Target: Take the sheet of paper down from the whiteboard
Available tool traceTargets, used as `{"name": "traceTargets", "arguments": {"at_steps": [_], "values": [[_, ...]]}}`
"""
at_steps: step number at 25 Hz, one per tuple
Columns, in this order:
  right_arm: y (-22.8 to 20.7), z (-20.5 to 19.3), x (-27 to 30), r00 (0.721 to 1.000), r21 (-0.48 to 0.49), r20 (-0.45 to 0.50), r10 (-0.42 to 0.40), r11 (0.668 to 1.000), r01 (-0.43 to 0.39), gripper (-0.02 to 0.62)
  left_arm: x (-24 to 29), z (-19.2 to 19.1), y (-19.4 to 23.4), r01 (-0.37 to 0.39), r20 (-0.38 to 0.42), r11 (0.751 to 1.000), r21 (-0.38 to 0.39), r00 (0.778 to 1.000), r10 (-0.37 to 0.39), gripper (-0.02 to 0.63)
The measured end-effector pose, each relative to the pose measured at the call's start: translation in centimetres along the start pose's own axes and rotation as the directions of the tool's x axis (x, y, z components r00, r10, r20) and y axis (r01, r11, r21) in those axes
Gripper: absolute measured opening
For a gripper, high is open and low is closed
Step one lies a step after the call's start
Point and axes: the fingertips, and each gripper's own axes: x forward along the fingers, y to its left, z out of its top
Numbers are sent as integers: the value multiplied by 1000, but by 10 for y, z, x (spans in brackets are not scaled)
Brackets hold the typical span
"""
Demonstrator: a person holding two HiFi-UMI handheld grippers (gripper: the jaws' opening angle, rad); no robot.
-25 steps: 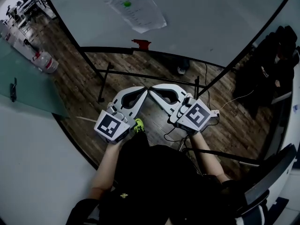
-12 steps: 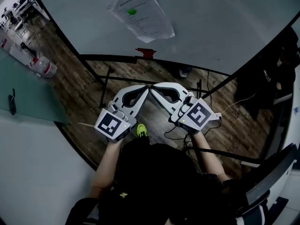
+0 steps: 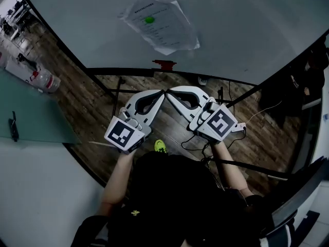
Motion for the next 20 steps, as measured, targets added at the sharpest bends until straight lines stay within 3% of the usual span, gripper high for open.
{"name": "traceTargets", "arguments": {"at_steps": [11, 20], "values": [[-21, 5, 39, 999, -60, -12, -42, 997, 41, 25, 1, 5, 40, 35, 16, 999, 24, 999, -36, 15], [-26, 10, 51, 998, -126, -33, -44, 991, 40, 25, 0, 16, 54, 16, 54, 998, 63, 998, -19, 15]]}}
